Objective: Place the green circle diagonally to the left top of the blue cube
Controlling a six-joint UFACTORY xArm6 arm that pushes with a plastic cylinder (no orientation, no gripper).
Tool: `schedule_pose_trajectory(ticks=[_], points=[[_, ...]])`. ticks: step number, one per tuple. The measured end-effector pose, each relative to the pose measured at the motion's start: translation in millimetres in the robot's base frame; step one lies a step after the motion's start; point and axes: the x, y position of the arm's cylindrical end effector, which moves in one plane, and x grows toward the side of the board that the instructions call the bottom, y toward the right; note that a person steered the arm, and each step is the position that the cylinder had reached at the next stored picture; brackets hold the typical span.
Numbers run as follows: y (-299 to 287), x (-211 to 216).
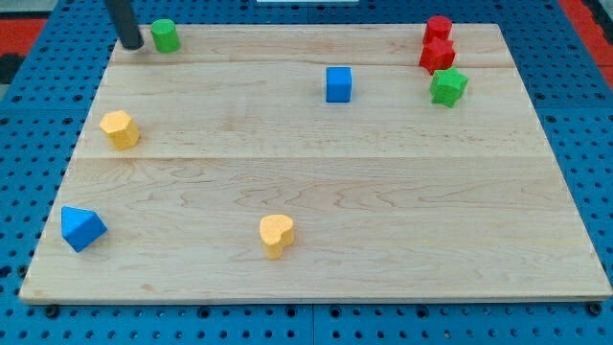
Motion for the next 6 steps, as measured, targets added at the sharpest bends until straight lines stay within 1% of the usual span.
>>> schedule_pose_trajectory(ticks=[1, 2, 3, 4, 5, 6], points=[[7.2, -3.9], [85.1, 3.8], [116.8, 8.9], [98.2, -16.6], [155.3, -18.6], [240.0, 4.2]])
